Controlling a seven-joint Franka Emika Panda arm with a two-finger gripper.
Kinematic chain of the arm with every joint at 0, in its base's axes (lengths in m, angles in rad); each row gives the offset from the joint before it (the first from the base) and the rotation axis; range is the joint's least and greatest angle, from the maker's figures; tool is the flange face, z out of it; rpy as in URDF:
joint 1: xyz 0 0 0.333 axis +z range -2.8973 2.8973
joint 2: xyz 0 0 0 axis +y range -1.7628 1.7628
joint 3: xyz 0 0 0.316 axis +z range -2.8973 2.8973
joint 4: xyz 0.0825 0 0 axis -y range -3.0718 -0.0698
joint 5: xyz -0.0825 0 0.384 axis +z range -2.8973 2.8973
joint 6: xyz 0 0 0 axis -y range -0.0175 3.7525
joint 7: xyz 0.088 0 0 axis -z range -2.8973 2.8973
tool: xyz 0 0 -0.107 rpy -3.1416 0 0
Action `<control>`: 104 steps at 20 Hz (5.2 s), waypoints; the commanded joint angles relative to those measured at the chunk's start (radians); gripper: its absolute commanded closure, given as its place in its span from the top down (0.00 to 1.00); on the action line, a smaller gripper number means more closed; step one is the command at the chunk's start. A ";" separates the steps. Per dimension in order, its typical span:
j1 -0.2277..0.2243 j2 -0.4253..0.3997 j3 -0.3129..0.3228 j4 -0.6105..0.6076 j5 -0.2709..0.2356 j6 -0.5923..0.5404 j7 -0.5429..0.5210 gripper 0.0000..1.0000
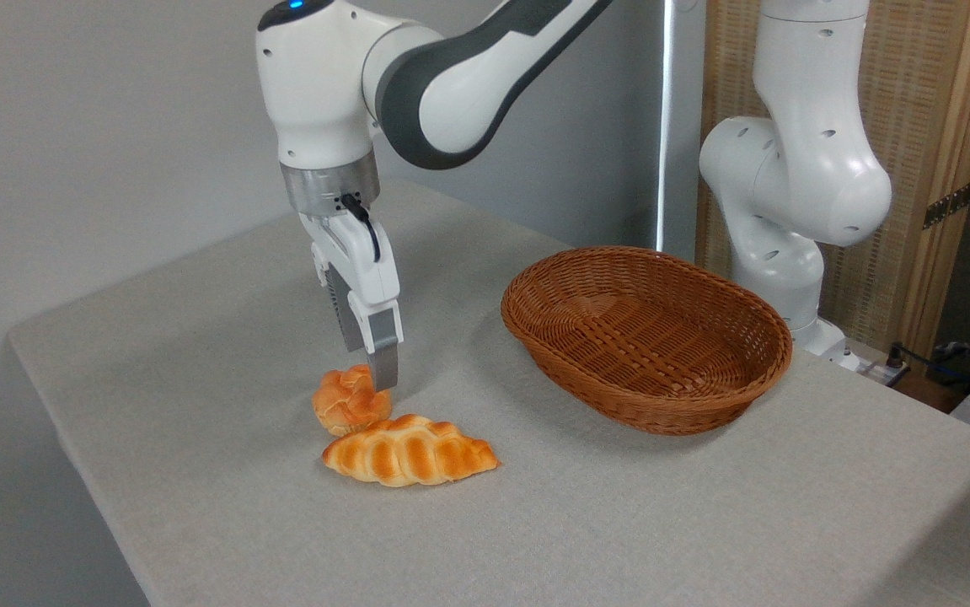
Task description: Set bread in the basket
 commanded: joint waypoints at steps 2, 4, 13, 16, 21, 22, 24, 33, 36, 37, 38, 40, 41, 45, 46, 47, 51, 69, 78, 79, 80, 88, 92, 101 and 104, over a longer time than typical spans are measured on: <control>-0.017 -0.026 0.011 -0.032 0.001 0.036 0.009 1.00; -0.017 -0.020 0.011 -0.034 0.001 0.085 0.009 1.00; -0.017 0.005 0.011 -0.034 0.006 0.125 0.014 1.00; -0.023 0.031 0.007 -0.035 0.053 0.125 0.012 1.00; -0.035 0.068 0.007 -0.034 0.060 0.182 0.009 1.00; -0.035 0.068 0.007 -0.034 0.060 0.183 0.009 1.00; -0.034 0.068 0.007 -0.032 0.060 0.185 0.009 0.90; -0.034 0.066 0.007 -0.032 0.058 0.182 0.009 0.54; -0.035 0.066 0.007 -0.032 0.058 0.182 0.009 0.55; -0.034 0.066 0.007 -0.032 0.058 0.180 0.009 0.55; -0.034 0.066 0.007 -0.031 0.058 0.180 0.011 0.55; -0.035 0.063 0.007 -0.028 0.058 0.177 0.011 0.55; -0.035 0.057 0.007 -0.026 0.058 0.173 0.006 0.55; -0.035 -0.032 0.000 -0.021 0.040 0.041 0.004 0.55; -0.034 -0.076 0.001 -0.023 0.028 -0.012 0.007 0.56; -0.034 -0.127 0.006 -0.026 0.005 -0.066 0.012 0.56; -0.032 -0.332 0.064 -0.040 -0.028 -0.298 0.029 0.56; -0.097 -0.480 0.123 -0.336 0.020 -0.585 0.208 0.83; -0.097 -0.460 0.121 -0.353 0.023 -0.544 0.208 1.00; -0.097 -0.462 0.118 -0.353 0.023 -0.544 0.208 1.00; -0.097 -0.460 0.115 -0.353 0.023 -0.545 0.208 1.00; -0.104 -0.472 0.066 -0.348 0.018 -0.614 0.199 1.00; -0.104 -0.472 0.060 -0.227 -0.021 -0.652 0.184 1.00; -0.046 -0.273 0.107 0.191 -0.078 -0.643 0.137 1.00; -0.032 -0.123 0.158 0.368 -0.156 -0.634 0.046 1.00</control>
